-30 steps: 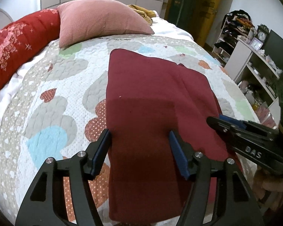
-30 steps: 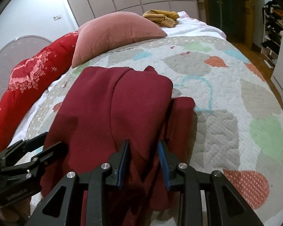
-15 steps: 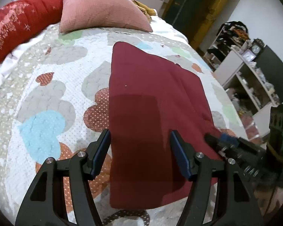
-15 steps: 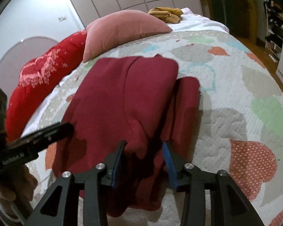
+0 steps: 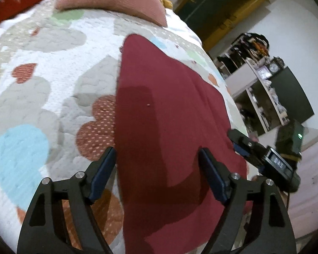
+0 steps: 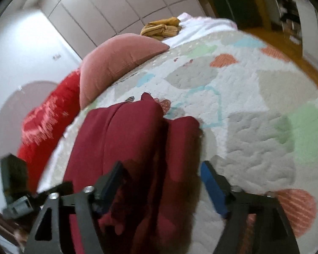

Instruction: Fold small clothes

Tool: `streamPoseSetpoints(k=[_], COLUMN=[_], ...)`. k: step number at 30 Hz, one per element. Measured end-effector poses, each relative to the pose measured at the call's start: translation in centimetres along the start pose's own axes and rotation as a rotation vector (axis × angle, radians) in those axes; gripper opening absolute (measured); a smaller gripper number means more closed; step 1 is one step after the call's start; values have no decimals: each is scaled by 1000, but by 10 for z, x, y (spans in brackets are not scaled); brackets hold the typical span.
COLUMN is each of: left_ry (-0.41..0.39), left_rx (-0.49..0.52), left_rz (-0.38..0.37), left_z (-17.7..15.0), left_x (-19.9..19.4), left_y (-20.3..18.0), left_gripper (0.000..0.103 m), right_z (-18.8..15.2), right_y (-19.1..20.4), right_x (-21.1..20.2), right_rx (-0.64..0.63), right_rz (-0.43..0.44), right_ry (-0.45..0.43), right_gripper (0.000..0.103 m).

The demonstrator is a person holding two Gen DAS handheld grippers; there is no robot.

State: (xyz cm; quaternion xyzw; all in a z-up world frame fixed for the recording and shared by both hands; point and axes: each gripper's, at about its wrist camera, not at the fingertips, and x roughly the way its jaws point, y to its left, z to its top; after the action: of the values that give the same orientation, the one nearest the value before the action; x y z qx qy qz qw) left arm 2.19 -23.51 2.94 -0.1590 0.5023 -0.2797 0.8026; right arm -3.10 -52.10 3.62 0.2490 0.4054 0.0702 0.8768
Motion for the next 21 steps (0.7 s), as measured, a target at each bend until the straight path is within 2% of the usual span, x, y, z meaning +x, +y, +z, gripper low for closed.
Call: streamPoseSetpoints(k=[2,6,10,11,12,15,17,21], left_ry=[28,35,31,30,29,10,-4,-17], left_rx=[-11,6,58,63,61,52,63,71], left_rz=[-16,-33,-11,-4,-2,10,14,6], left_z=[3,6,5,5,5,3,0,-4], left_x=[8,14,20,20,19,13,4,-18], left_y=[4,2,-5,-6,-7,-7,-9,-13], left_gripper=[84,89,90,88,85,74,67,64], right_z=[2,2,-3,-2,-2,-2,-3,-4], right_y=[-6,-3,15,17,18,26,36,54], right_x=[13,25,38,39,39,32,25,7], right_rx=[45,78,-12,-16,-16,-64,-107,-137], right_rz=[36,150,101,108,127,95,60,57], right_ry=[42,65,72,76,82,64,46,16], right_gripper=[80,80,79,64,58,44,37,33])
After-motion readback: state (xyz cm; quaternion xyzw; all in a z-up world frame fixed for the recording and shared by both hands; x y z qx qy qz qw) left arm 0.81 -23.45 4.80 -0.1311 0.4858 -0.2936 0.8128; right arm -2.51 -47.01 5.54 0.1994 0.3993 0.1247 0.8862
